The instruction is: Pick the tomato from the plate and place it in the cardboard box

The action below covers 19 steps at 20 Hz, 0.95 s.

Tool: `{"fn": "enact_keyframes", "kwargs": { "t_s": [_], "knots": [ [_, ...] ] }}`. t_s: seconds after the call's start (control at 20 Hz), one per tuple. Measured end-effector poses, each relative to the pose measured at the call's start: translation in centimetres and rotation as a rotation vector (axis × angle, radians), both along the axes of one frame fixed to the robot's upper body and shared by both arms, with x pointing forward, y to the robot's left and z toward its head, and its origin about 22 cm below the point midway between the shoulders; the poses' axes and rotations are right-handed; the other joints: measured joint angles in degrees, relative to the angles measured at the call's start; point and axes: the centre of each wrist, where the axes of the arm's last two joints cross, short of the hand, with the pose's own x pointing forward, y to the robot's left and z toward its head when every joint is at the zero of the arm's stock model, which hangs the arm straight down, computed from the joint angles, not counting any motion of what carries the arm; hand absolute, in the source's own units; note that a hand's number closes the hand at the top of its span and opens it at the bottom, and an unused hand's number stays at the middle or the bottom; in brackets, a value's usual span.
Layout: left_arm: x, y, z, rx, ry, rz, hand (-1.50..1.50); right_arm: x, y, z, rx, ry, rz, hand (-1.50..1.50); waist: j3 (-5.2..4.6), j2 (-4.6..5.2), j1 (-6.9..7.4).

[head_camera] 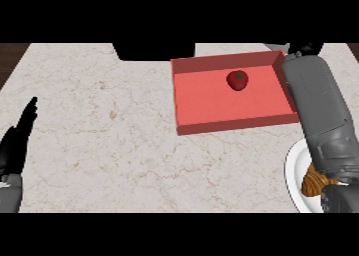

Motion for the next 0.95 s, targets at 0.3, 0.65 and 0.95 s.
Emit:
{"fn": "enact_keyframes", "kwargs": {
  "t_s": [0.3,0.65,0.95],
  "knots": [
    [-1.0,1.3,0.4,0.004,0.009,0.026,0.0,-2.0,-4.2,-0.1,0.057,-0.053,-0.022,-1.5,-0.06,-0.61,-1.51],
    [-1.5,1.6,-0.1,0.003,0.017,0.055,0.0,-7.8,-10.7,-1.4,0.066,-0.041,-0.059,-1.5,-0.09,-1.06,-3.11],
    [-1.7,1.7,-0.1,0.008,0.013,0.055,0.0,-15.2,-14.7,-1.5,0.04,0.004,-0.043,-1.5,-0.11,-0.91,-2.94]
  ]
}}
